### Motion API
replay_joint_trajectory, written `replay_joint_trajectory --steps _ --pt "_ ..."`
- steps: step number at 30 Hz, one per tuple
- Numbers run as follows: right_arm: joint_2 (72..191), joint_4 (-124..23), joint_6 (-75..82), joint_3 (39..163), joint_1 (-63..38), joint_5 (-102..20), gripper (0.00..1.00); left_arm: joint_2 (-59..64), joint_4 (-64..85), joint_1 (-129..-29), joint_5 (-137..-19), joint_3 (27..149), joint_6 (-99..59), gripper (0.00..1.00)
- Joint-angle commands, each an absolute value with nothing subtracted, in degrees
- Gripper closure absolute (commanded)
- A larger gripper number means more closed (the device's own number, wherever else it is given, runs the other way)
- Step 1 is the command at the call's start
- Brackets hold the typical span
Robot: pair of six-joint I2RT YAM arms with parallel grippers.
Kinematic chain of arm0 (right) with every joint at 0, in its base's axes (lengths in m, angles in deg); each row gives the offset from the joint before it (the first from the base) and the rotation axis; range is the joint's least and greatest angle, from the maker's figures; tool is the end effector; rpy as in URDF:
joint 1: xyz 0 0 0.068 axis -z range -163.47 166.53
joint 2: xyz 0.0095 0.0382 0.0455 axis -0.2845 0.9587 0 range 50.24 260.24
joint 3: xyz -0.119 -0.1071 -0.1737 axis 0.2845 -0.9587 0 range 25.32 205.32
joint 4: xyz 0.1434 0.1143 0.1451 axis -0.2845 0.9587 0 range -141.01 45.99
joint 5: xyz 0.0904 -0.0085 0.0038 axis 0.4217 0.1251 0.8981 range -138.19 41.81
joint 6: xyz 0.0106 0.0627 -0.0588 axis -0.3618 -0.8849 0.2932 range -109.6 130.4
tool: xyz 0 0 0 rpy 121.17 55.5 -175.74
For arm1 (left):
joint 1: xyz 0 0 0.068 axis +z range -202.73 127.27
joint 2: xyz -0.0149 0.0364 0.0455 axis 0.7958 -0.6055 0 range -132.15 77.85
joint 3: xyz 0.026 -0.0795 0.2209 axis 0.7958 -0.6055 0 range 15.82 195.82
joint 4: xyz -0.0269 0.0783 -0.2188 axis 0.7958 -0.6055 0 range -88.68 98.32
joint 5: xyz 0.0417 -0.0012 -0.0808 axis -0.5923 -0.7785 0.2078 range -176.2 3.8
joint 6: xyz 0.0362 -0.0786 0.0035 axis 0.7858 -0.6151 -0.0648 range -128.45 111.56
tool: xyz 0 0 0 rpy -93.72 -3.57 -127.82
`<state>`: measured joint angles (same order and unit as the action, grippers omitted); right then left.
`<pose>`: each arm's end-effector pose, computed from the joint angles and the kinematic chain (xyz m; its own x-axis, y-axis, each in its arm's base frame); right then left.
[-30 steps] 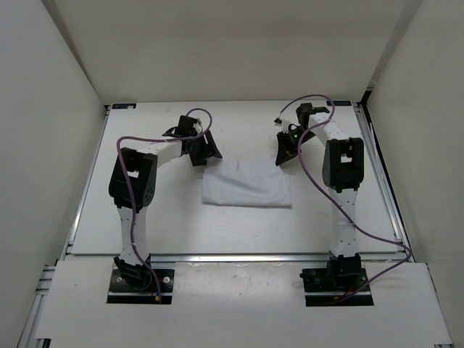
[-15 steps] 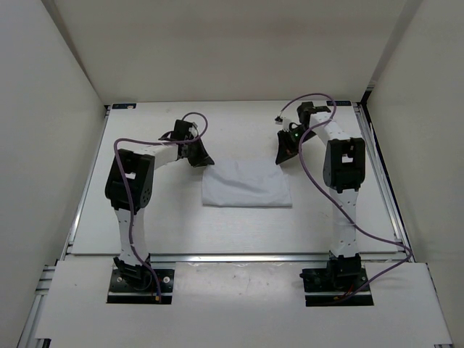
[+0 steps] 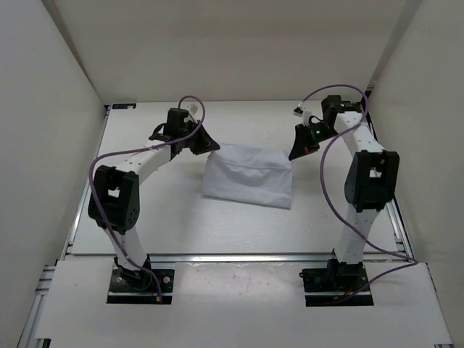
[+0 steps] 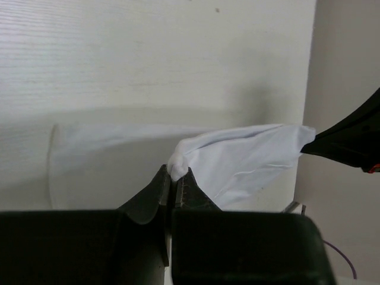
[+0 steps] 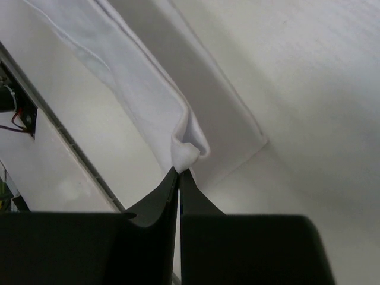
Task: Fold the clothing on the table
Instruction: Fold the skirt
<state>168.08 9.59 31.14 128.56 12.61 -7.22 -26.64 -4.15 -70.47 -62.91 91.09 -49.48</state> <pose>0.3783 0.0763 0.1897 -0.8246 -0.3244 -0.4633 -0.5461 0.6703 0.5025 0.3732 -0.1512 0.1835 -0.8462 -0.3626 -0.3905 0.0072 0.7250 -0.6887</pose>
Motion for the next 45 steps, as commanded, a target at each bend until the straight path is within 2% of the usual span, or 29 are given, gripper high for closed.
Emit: replay_joint_trajectory --steps 1,6,16,23,25,33,45 --pt "157.6 10.2 33.2 119.0 12.7 -5.0 1.0 -18.3 -4.9 -72.0 -60.7 88.6 -49.2 1.0" --pt "145.8 5.3 31.9 104.8 11.5 -7.3 1.0 -7.0 -2.8 -73.6 -60.3 76.7 -51.4 1.0" --pt "132.5 0.5 31.6 88.6 10.6 -8.7 1.0 9.0 -5.0 -73.1 -58.7 59.8 -54.1 1.0" --pt "122.9 -15.2 23.9 77.3 8.9 -15.6 1.0 5.5 -5.5 -70.1 -58.1 63.1 -49.9 0.97" --pt "124.1 -18.0 23.1 76.0 6.1 -18.9 1.0 1.6 -5.3 -69.5 -58.2 64.4 -49.1 0.95" --pt "130.7 -23.8 21.2 76.1 10.1 -20.2 1.0 -12.1 -5.0 -68.4 -58.6 73.9 -46.8 0.9" --pt "139.4 -26.8 19.8 81.9 9.2 -23.8 1.0 -21.5 -3.6 -67.8 -58.5 83.5 -50.0 0.88"
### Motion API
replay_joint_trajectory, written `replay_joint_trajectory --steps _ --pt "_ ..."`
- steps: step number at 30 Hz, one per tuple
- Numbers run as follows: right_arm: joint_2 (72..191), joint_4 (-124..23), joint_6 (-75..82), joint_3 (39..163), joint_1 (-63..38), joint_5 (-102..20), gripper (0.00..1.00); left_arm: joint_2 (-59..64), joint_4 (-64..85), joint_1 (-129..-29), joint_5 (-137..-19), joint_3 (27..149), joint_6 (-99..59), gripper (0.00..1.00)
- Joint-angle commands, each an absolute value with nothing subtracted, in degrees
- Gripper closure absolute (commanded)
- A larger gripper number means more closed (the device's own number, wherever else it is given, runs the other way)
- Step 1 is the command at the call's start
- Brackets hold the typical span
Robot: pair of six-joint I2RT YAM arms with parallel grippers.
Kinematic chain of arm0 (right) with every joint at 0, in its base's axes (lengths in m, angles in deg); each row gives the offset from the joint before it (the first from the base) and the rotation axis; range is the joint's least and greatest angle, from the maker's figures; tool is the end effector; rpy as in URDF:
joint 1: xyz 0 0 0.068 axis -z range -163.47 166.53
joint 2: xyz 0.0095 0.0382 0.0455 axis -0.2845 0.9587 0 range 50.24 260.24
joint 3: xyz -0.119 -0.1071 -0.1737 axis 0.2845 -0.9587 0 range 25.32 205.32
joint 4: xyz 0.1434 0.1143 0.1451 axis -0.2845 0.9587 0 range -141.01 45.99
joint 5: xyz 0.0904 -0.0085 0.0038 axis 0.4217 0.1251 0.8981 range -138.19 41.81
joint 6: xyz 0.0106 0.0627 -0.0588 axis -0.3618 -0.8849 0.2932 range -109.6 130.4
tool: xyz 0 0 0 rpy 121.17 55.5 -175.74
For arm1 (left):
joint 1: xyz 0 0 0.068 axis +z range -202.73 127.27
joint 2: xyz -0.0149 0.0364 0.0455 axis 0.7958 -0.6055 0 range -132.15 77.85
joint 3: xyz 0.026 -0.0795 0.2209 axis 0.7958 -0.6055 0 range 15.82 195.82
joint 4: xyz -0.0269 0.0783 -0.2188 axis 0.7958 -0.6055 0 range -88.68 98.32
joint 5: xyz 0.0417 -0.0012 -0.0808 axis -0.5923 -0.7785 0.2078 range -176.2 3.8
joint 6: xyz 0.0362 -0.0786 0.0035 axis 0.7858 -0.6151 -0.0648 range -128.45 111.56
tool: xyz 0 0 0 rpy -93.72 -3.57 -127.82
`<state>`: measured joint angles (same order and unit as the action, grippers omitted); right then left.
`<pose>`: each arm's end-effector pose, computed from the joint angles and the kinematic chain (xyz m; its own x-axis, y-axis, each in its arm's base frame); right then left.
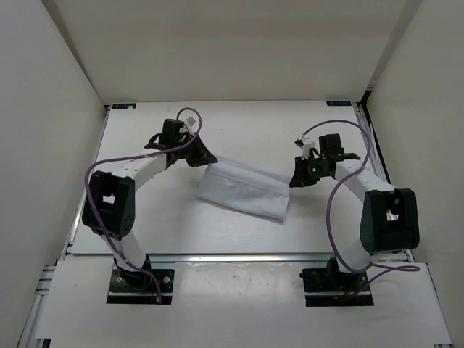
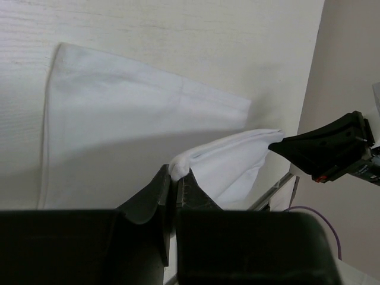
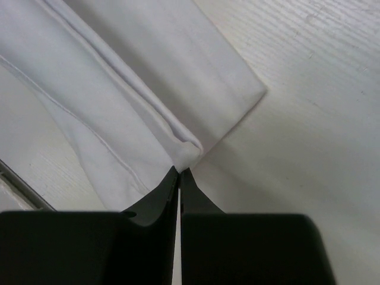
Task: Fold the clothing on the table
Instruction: Fold the skirt
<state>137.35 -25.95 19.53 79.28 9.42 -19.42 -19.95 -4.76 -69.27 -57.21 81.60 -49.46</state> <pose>0.2891 0.0732 0.1517 -0.7757 -0.2369 -0.5850 -0.4894 0.8111 0.3205 0.3389 -0.1394 0.1742 -0.8910 -0.3343 -0.3072 -0.0104 0.6914 -0.7224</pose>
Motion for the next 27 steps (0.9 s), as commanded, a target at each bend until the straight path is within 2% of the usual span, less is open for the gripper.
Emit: replay_joint_trajectory --steps 1,15,17,18,19,20,21,24,26,27 --pt "140.3 -26.6 19.6 82.9 9.6 -23.7 1.0 -22.1 -3.8 -67.9 -58.5 83.5 -49.6 0.88" --pt "150.5 -26.3 19.5 90.4 10.1 -25.4 1.0 -33.1 -5.7 -67.9 -60.4 91.3 -48.4 0.82" --pt "151.2 -26.3 19.4 91.4 9.1 -25.5 0.99 -34.5 -6.5 -67.6 -60.6 92.5 -48.5 0.77" --pt "152.2 -26.3 19.4 91.9 9.2 -27.1 0.77 -35.0 -6.4 -67.8 -60.6 92.3 -48.4 0.68" --pt "152.5 -26.5 19.1 92.7 8.8 -29.7 0.61 -35.6 -7.1 -67.6 -60.5 92.5 -48.3 0.43" --pt "152.5 -26.6 18.4 92.7 8.2 -30.7 0.35 -36.2 -7.9 -67.2 -60.9 92.8 -48.0 0.18" --pt "152.7 -26.7 18.6 93.6 8.3 -32.5 0.24 -36.4 -8.9 -67.1 -61.6 92.9 -47.3 0.01" --pt "152.4 -27.3 17.0 94.7 9.1 -35.7 0.2 -34.0 -10.0 -66.4 -64.4 91.1 -46.3 0.01" --pt "151.6 -28.0 15.9 95.1 10.5 -37.1 0.22 -31.1 -9.5 -65.6 -67.6 89.5 -46.2 0.01" --pt "150.9 -28.2 15.2 96.1 11.1 -36.2 0.39 -29.0 -9.3 -65.0 -68.1 89.3 -46.2 0.01"
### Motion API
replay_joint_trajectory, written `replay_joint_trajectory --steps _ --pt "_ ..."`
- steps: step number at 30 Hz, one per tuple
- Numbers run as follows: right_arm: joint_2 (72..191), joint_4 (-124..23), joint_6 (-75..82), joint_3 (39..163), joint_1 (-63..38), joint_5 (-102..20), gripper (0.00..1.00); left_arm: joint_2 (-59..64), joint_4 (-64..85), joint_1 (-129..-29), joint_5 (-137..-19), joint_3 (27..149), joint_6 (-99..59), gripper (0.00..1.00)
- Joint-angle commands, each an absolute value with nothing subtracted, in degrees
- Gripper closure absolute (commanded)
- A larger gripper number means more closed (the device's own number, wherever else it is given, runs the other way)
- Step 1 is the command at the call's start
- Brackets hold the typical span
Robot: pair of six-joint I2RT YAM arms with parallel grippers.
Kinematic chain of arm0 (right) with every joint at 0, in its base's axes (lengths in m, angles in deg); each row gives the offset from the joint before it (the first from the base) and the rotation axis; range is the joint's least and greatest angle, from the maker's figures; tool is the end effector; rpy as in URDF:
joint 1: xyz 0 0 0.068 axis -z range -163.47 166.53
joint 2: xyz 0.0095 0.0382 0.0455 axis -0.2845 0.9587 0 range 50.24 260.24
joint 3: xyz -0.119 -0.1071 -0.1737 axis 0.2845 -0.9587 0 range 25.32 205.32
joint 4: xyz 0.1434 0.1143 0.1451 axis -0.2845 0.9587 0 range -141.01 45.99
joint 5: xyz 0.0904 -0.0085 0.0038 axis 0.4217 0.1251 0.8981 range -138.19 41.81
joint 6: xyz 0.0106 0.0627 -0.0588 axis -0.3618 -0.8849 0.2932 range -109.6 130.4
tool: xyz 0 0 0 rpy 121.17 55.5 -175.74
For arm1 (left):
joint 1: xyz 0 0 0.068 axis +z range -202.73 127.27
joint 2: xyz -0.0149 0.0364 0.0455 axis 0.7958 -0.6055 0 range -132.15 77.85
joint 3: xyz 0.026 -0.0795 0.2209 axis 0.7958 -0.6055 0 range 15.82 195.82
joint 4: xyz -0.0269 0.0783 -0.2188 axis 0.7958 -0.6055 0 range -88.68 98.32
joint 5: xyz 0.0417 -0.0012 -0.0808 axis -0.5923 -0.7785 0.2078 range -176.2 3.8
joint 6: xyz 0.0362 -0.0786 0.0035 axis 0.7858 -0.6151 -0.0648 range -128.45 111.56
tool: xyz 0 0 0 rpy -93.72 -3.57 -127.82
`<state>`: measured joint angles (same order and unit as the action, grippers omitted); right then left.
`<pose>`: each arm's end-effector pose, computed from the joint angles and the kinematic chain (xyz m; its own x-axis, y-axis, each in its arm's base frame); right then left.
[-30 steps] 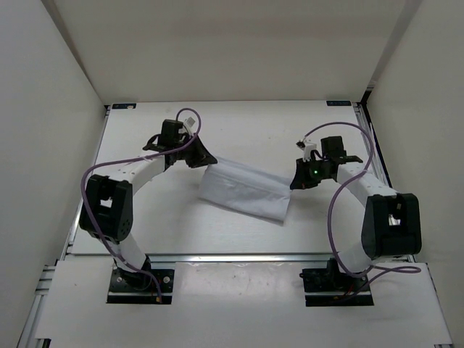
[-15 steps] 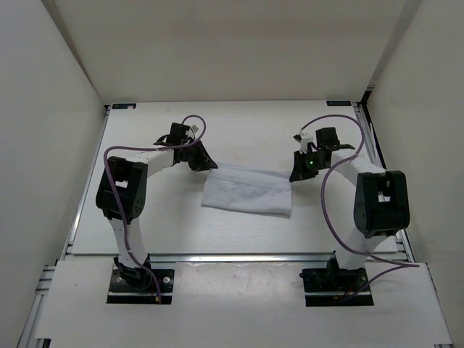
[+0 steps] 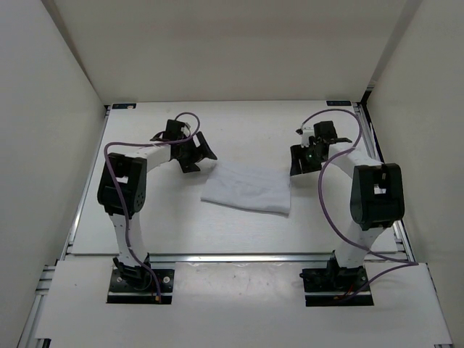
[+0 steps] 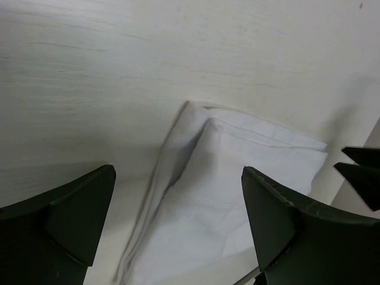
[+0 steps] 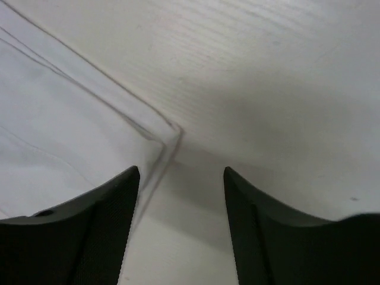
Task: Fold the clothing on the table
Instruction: Fold the skirt
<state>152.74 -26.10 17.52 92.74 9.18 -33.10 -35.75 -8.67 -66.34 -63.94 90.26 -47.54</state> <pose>0.3480 0.0650 0.1314 -0.8209 -0.2265 -0.5242 -0.3572 0.9199 0.1619 0.3781 -0.1214 0.1108 -0.8931 -0.3844 -0.2338 -0.1810 0.7827 -0.5955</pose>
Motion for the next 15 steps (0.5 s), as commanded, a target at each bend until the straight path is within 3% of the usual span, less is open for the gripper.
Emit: replay_joint_trajectory --steps 1,3,5,9,10,12,13,14,15 --pt "150.6 -27.8 15.4 97.0 11.9 -31.8 0.71 -27.8 -7.7 -65.2 -68.0 89.0 -46.9 0.01" --pt "150.8 -26.2 16.6 99.0 14.4 -19.0 1.0 -23.8 -2.3 -65.7 -65.1 87.5 -47.7 0.01" --pt "152.4 -23.0 17.8 100.8 15.0 -2.7 0.99 -21.7 0.3 -67.7 -60.6 86.3 -48.5 0.02" --pt "154.7 -18.3 23.4 100.4 12.6 6.9 1.0 -23.1 -1.3 -72.1 -53.9 88.2 -47.4 0.02" --pt "154.7 -18.3 24.9 99.9 12.1 5.3 0.99 -23.9 -1.2 -72.9 -51.1 87.9 -47.6 0.11" --pt "155.3 -17.5 26.2 99.8 9.9 4.0 0.99 -27.6 -1.0 -73.7 -45.2 87.0 -48.6 0.5" --pt "156.5 -17.2 27.4 100.2 9.9 4.4 1.0 -29.4 -1.6 -73.9 -44.1 86.2 -49.1 0.58" --pt "158.0 -15.7 28.8 101.5 9.9 5.8 1.0 -29.8 -2.0 -74.4 -42.4 85.6 -48.4 0.73" --pt "158.9 -14.5 29.5 102.0 9.7 6.7 1.0 -31.3 -4.1 -74.4 -42.5 85.3 -47.7 0.8"
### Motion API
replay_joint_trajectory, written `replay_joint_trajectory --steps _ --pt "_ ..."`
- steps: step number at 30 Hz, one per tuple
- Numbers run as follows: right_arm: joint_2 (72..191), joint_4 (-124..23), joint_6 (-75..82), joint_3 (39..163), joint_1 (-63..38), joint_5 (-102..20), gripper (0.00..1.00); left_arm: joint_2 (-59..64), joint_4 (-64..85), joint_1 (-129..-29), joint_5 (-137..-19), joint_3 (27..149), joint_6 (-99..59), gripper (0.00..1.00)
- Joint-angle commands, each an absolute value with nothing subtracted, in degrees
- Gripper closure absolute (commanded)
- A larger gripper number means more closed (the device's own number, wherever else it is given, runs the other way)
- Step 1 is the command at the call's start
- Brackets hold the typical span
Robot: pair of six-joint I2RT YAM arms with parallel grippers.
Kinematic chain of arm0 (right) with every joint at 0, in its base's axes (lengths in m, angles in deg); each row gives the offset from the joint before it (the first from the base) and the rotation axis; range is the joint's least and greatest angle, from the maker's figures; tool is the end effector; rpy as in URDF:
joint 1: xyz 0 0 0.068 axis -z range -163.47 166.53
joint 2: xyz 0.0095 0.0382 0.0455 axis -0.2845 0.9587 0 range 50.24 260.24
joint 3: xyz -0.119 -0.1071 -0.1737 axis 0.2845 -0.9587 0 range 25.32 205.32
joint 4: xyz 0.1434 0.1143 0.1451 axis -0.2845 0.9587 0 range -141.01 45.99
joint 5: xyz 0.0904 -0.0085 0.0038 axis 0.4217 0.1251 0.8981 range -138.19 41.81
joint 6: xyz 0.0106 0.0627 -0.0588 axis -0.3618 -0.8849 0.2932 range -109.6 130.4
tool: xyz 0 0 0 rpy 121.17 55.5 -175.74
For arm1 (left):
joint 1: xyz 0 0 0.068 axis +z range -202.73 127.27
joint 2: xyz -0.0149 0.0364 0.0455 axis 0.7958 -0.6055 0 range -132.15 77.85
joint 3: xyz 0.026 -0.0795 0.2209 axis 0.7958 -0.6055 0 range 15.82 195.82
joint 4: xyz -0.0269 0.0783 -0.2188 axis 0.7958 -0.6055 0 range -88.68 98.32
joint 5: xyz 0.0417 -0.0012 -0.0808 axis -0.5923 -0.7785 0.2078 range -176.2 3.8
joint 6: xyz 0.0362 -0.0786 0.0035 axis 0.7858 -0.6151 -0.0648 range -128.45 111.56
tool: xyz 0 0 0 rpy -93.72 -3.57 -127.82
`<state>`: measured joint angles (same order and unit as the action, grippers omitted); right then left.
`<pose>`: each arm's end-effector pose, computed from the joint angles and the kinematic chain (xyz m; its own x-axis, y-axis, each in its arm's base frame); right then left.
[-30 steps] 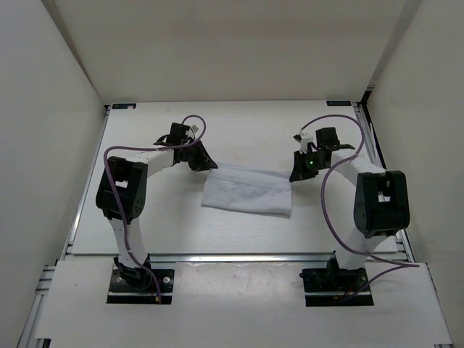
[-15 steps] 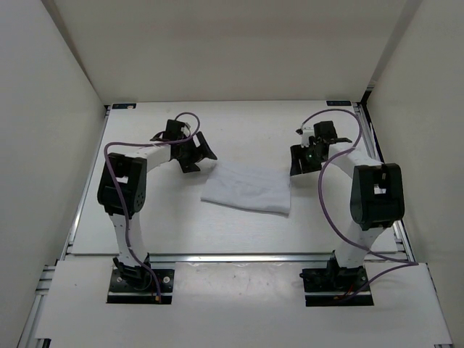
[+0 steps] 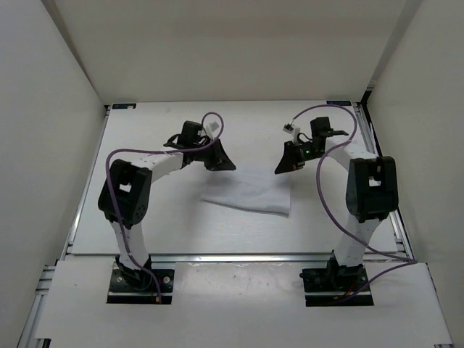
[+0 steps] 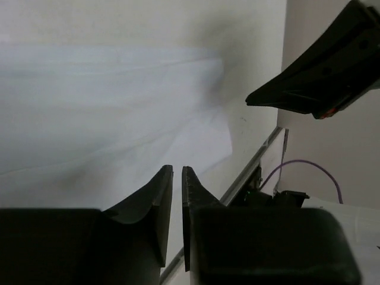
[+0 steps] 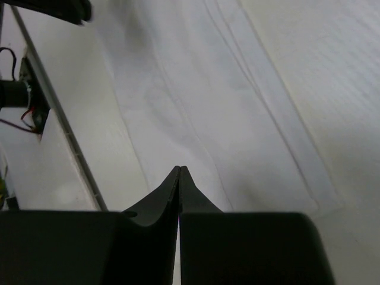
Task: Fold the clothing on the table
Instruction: Fold the skirt
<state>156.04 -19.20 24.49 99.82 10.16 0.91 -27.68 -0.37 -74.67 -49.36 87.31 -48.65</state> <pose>0.3441 0.0967 0.1596 -0.7594 -0.2451 -0.6027 -0.6157 0.5701 0.5439 0.3464 -0.1891 0.1686 -0.9375 -0.1795 -0.2983 0.1340 0.6049 -0.7850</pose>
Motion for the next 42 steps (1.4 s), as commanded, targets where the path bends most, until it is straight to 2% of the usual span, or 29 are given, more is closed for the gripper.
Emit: replay_joint_trajectory --steps 1,10,16,20,27,32,35,36,42 --pt "159.7 -14.5 29.6 102.9 8.9 7.2 1.0 -31.9 -5.3 -74.8 -42.5 84.2 -46.1 0.79" --pt "165.2 -18.9 21.0 102.9 6.9 13.3 0.99 -37.5 -5.9 -73.2 -48.1 83.4 -43.4 0.76" --pt "167.6 -23.1 17.2 101.3 5.2 4.7 0.99 -43.9 -3.4 -73.3 -49.1 88.5 -48.0 0.77" --pt "170.9 -15.4 23.1 110.1 5.0 16.2 0.97 -44.6 -1.5 -73.9 -49.1 89.0 -51.1 0.78" --pt "174.5 -23.7 13.4 110.2 2.8 23.8 0.96 -37.7 5.8 -77.3 -50.3 77.6 -57.3 0.8" --pt "178.6 -14.5 19.8 115.0 -0.2 27.3 0.98 -36.9 13.4 -77.1 -48.9 74.4 -60.9 0.81" --pt "182.9 5.4 34.5 123.7 -4.8 22.8 1.0 -38.3 13.0 -76.9 -47.4 76.5 -60.2 0.81" --pt "184.3 7.8 38.3 125.9 -6.0 21.6 1.0 -38.6 12.3 -76.8 -47.0 77.1 -59.7 0.81" --pt "185.0 12.9 43.0 121.5 -6.5 21.9 1.0 -38.5 13.6 -75.9 -46.7 75.6 -59.1 0.83"
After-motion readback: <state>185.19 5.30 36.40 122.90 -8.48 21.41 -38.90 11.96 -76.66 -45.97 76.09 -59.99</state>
